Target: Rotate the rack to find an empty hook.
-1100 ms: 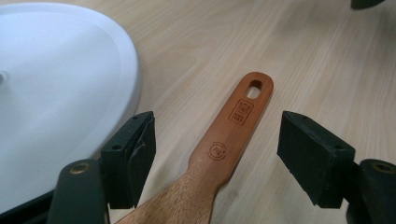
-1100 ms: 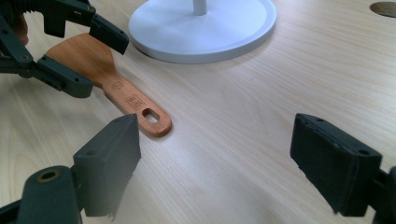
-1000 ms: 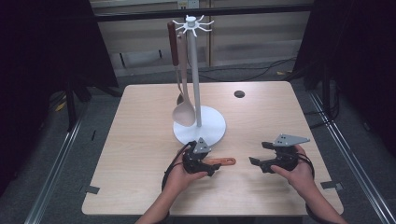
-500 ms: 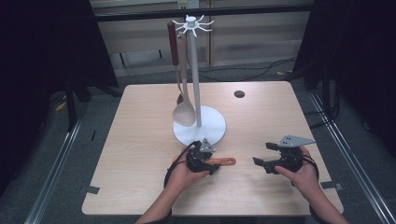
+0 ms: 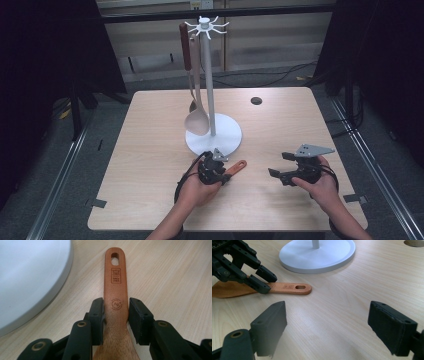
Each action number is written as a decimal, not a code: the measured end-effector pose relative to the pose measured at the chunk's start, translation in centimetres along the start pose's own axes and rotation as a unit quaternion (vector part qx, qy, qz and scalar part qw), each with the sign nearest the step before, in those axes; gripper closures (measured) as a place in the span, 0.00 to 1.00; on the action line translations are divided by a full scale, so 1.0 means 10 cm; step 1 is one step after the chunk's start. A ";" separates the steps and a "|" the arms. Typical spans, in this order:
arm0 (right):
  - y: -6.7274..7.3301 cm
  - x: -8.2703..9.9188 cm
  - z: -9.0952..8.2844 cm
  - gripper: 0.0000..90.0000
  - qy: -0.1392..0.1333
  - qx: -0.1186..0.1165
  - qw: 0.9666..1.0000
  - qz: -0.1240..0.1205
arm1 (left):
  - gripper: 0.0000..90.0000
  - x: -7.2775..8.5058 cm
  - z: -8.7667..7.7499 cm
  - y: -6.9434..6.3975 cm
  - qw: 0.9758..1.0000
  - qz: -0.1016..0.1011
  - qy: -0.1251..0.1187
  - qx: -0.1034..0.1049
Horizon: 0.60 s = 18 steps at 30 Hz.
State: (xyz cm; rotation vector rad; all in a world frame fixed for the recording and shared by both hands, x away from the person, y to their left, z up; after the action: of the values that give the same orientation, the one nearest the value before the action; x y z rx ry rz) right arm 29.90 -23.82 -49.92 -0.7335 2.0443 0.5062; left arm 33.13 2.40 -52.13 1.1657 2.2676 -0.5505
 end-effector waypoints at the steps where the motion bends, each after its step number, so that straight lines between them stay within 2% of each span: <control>1: 0.00 0.00 0.00 0.17 0.000 -0.001 1.000 0.001 | 0.72 0.00 -0.01 0.01 1.000 0.007 0.008 0.002; 2: 0.00 -0.01 0.00 0.17 -0.001 -0.001 1.000 0.000 | 0.71 0.01 -0.01 0.02 1.000 0.009 0.009 0.007; 4: 0.00 -0.01 -0.01 0.17 -0.001 -0.001 1.000 0.001 | 0.63 0.00 0.00 0.03 1.000 0.010 0.003 0.003; 5: 0.00 -0.01 -0.01 0.17 -0.001 -0.001 1.000 0.000 | 0.60 0.00 0.00 0.04 1.000 0.020 0.012 0.002; 7: 0.00 -0.01 -0.01 0.17 -0.003 -0.001 1.000 0.001 | 0.55 -0.01 0.01 0.04 1.000 0.019 0.009 0.002; 9: -0.01 -0.01 -0.02 0.17 -0.004 0.000 1.000 0.001 | 0.54 -0.03 0.03 0.02 1.000 0.029 0.012 0.000; 12: -0.01 -0.02 -0.02 0.17 -0.004 0.001 1.000 0.001 | 0.54 -0.06 0.04 0.01 0.999 0.044 0.030 -0.008; 14: -0.01 -0.03 -0.03 0.17 -0.005 0.000 1.000 0.002 | 0.55 -0.09 0.05 -0.01 0.999 0.037 0.037 -0.001; 15: -0.01 -0.03 -0.03 0.17 -0.005 0.000 1.000 0.002 | 0.55 -0.11 0.05 -0.01 0.998 0.043 0.049 -0.002; 18: -0.01 -0.03 -0.03 0.17 -0.006 0.000 1.000 0.001 | 0.55 -0.16 0.07 -0.02 0.997 0.035 0.066 -0.008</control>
State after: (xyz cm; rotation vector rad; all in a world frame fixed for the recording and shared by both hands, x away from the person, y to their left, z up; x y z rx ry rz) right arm 29.92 -23.98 -49.52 -0.7264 2.0348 0.5095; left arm 33.90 0.91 -51.68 1.3030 2.3267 -0.4384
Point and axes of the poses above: each handheld gripper's, and its own axes: z roughly forward along the jaws, x roughly out of its underside, y roughly to its left, the point moved 4 cm from there along z, roughly forward along the jaws, and after that the axes turned 3 degrees about -z, right-handed, at the moved point
